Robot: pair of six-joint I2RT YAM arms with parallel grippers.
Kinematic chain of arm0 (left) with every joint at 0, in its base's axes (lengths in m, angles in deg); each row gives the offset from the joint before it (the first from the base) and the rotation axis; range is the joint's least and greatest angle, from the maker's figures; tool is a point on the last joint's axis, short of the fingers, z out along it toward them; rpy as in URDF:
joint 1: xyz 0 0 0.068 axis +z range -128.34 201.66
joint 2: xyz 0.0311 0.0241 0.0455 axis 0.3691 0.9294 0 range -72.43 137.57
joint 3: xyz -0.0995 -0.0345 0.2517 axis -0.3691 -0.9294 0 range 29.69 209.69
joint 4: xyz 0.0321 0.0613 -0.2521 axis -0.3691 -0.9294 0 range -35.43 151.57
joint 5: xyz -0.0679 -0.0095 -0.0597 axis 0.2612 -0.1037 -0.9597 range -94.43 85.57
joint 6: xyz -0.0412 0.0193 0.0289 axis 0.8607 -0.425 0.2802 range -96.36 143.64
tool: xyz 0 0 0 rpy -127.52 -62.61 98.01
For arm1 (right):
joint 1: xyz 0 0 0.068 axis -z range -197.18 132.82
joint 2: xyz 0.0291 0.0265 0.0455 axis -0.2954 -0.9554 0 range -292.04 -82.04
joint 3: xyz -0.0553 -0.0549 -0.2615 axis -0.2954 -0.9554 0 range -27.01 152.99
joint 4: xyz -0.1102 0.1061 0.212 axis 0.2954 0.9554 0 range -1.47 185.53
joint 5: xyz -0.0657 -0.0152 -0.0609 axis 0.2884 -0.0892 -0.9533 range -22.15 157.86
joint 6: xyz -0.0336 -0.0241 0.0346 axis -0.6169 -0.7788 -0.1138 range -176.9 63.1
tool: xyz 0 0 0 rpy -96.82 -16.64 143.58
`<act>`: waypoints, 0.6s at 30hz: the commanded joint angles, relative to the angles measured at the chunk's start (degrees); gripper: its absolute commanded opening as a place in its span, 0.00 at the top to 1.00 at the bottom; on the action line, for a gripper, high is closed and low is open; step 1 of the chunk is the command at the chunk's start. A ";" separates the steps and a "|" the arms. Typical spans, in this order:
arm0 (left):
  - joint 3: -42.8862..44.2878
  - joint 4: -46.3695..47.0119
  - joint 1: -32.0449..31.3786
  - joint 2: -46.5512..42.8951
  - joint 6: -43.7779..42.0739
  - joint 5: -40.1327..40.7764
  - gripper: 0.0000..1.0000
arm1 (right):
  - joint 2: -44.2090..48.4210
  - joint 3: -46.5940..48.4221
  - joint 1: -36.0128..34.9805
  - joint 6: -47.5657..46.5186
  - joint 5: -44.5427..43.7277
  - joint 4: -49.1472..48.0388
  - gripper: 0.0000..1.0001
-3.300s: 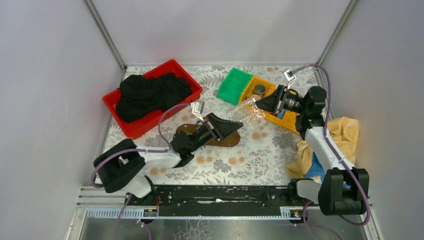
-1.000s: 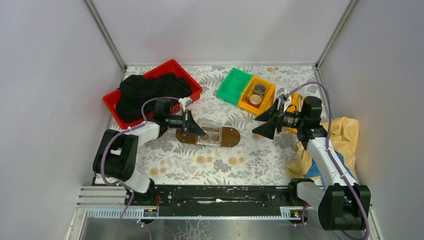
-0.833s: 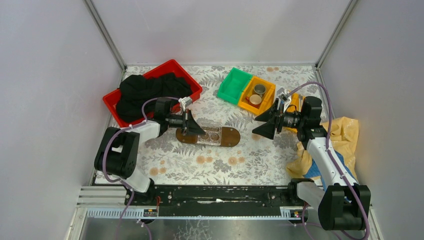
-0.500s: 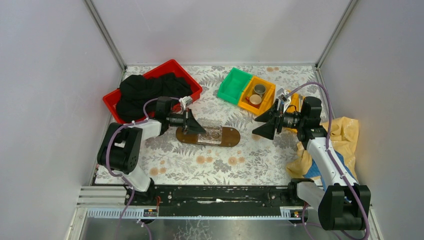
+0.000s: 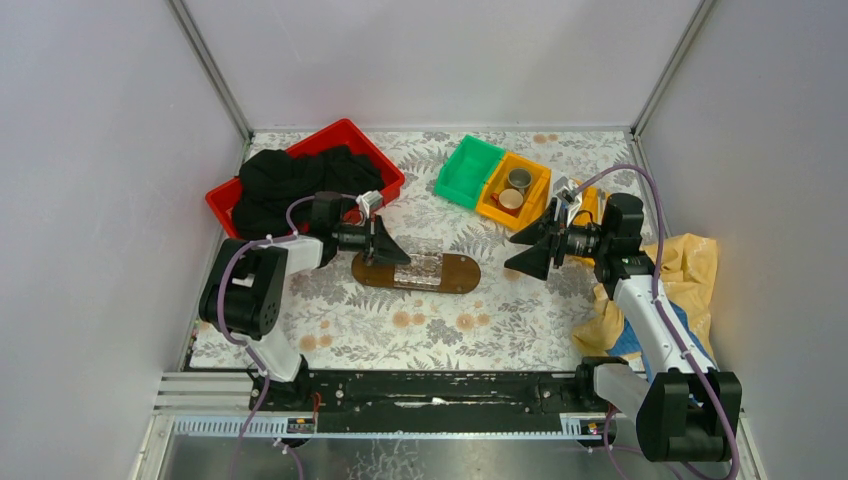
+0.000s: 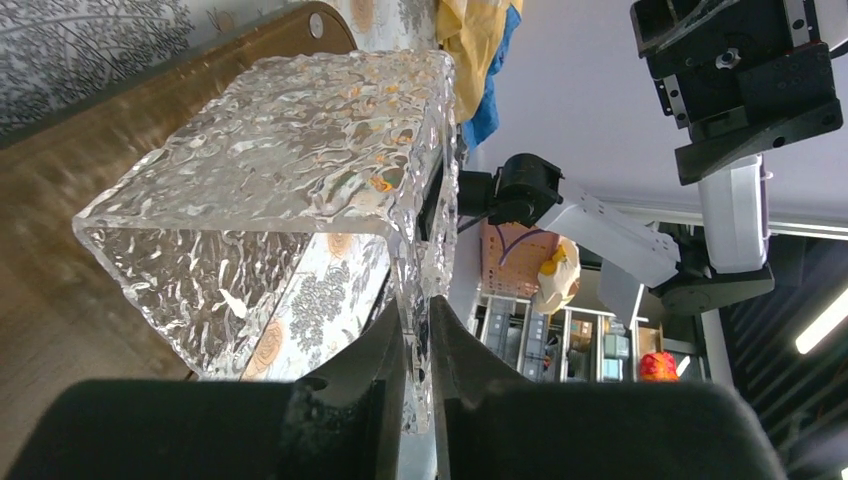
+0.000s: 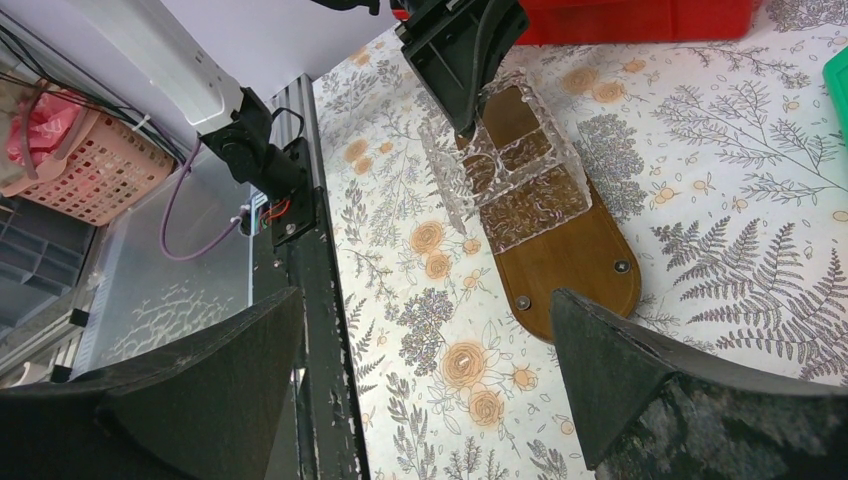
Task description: Prepare toiletry sets of a toothbrush and toothpaste on the tray
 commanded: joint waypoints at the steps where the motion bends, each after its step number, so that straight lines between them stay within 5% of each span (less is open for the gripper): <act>1: 2.52 -1.62 0.53 0.76 -2.75 1.75 0.80 | 1.34 2.56 0.23 -1.20 1.20 -0.52 0.00; 18: 1.96 -7.84 0.62 -2.20 -7.18 5.37 0.75 | 1.56 2.76 0.27 -1.71 1.37 0.15 0.00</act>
